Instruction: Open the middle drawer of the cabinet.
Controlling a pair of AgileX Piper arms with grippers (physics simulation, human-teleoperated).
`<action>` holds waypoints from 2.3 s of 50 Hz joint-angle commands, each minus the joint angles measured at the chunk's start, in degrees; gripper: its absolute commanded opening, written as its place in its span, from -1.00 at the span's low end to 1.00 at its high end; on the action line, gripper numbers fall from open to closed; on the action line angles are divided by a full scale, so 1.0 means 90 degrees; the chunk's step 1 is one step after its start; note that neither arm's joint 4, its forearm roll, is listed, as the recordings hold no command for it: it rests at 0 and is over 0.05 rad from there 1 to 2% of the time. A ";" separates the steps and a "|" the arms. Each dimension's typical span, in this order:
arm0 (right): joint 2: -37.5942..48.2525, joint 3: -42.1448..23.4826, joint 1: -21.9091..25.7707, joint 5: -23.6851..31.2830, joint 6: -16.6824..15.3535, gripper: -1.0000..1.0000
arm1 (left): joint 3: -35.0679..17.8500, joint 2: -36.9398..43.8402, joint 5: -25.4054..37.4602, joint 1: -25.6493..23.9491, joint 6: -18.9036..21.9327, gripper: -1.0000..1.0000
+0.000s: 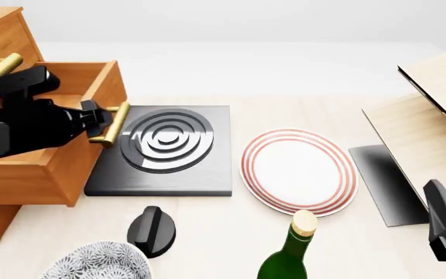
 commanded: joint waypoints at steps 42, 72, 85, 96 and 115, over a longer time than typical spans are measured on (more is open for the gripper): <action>-0.0029 0.0001 0.0005 0.0011 0.0010 1.00 | -0.0087 0.0159 -0.0140 -0.0772 -0.0192 1.00; -0.0027 0.0001 0.0005 0.0010 0.0010 1.00 | -0.0179 0.0286 -0.0201 -0.1258 -0.0283 1.00; -0.0025 0.0001 0.0006 0.0009 0.0009 1.00 | -0.0185 0.0282 -0.0228 -0.1430 -0.0306 1.00; -0.0028 0.0001 0.0004 0.0010 0.0010 1.00 | -0.0239 0.0006 -0.0092 -0.1324 -0.0156 1.00; -0.0027 0.0001 0.0005 0.0010 0.0009 1.00 | -0.0357 -0.0603 0.0202 -0.1193 0.0130 1.00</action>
